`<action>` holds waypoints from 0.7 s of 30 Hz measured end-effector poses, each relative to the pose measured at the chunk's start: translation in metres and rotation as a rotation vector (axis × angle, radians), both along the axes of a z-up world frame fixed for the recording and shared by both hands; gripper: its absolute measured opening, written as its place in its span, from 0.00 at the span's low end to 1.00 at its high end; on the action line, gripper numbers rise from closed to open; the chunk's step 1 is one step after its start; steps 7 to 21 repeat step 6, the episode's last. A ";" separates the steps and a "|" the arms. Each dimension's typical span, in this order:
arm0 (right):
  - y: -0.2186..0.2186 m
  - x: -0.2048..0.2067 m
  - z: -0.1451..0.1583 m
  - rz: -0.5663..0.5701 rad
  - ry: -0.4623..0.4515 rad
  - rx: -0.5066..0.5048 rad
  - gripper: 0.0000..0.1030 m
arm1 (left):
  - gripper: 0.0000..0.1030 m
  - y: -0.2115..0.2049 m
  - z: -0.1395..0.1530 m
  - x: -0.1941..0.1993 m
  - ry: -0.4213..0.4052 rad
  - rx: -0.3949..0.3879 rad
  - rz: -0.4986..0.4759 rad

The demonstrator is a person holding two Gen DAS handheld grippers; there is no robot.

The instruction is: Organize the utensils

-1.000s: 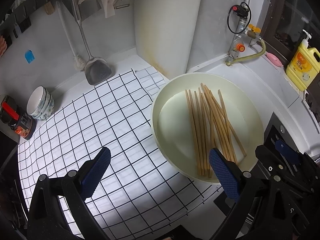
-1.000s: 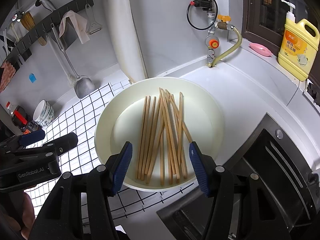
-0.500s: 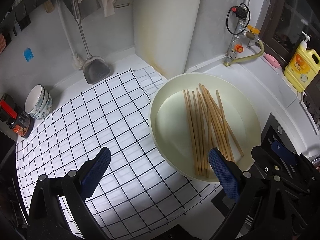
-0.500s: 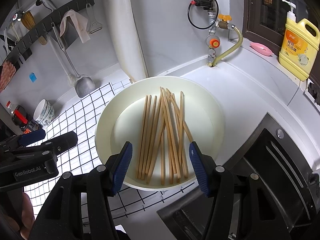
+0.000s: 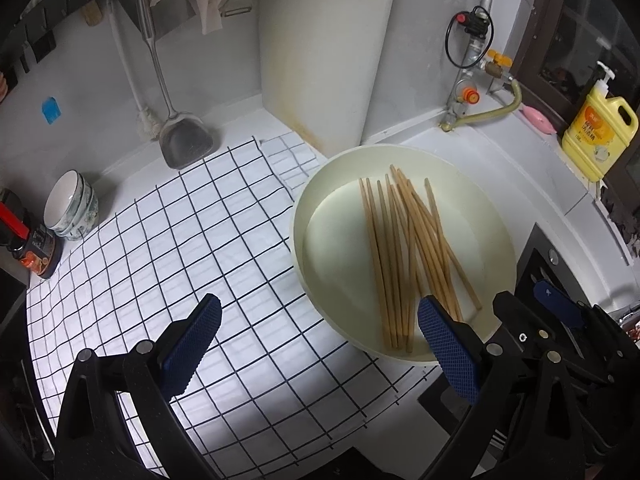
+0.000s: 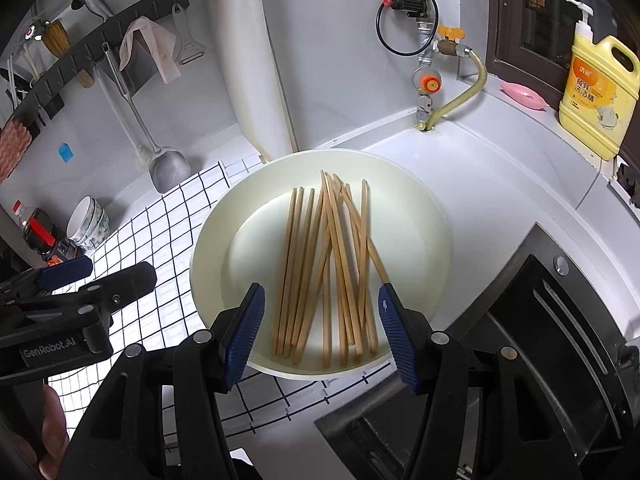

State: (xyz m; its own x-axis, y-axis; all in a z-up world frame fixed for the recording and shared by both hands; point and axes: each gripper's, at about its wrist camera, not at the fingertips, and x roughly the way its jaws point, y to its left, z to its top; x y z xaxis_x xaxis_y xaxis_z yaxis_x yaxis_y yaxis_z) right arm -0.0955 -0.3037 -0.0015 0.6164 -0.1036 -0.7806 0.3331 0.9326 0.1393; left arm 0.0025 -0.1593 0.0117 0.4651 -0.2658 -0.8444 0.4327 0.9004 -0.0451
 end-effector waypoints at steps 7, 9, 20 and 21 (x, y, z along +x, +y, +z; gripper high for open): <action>0.000 0.000 0.000 -0.001 0.000 0.000 0.55 | 0.94 0.001 0.002 0.000 -0.017 0.011 0.001; 0.000 0.000 0.000 -0.001 0.000 0.000 0.55 | 0.94 0.001 0.002 0.000 -0.017 0.011 0.001; 0.000 0.000 0.000 -0.001 0.000 0.000 0.55 | 0.94 0.001 0.002 0.000 -0.017 0.011 0.001; 0.000 0.000 0.000 -0.001 0.000 0.000 0.55 | 0.94 0.001 0.002 0.000 -0.017 0.011 0.001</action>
